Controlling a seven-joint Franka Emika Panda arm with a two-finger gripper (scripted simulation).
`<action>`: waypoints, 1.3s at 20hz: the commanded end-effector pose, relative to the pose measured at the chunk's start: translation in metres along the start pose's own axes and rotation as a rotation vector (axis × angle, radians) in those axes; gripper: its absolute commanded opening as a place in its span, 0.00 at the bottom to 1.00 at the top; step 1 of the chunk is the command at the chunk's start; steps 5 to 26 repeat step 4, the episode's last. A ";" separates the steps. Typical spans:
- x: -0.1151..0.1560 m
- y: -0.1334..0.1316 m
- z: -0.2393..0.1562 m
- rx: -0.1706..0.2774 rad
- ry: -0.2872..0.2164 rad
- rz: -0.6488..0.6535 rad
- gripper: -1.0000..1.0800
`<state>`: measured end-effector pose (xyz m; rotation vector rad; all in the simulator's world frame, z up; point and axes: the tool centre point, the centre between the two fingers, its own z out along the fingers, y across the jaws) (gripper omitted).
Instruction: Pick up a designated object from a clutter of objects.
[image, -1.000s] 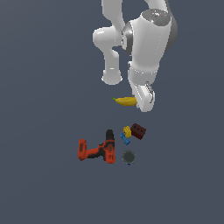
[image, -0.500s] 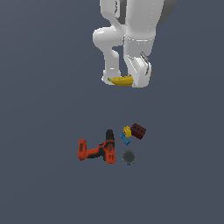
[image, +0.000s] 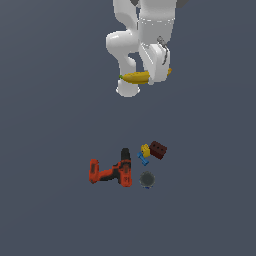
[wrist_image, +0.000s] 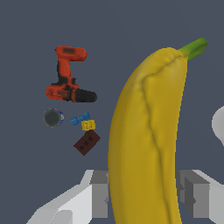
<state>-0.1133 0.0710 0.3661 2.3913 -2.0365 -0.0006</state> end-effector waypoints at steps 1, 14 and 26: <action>0.001 0.003 -0.006 0.001 0.000 0.000 0.00; 0.001 0.003 -0.007 0.001 0.000 0.000 0.00; 0.001 0.003 -0.007 0.001 0.000 0.000 0.00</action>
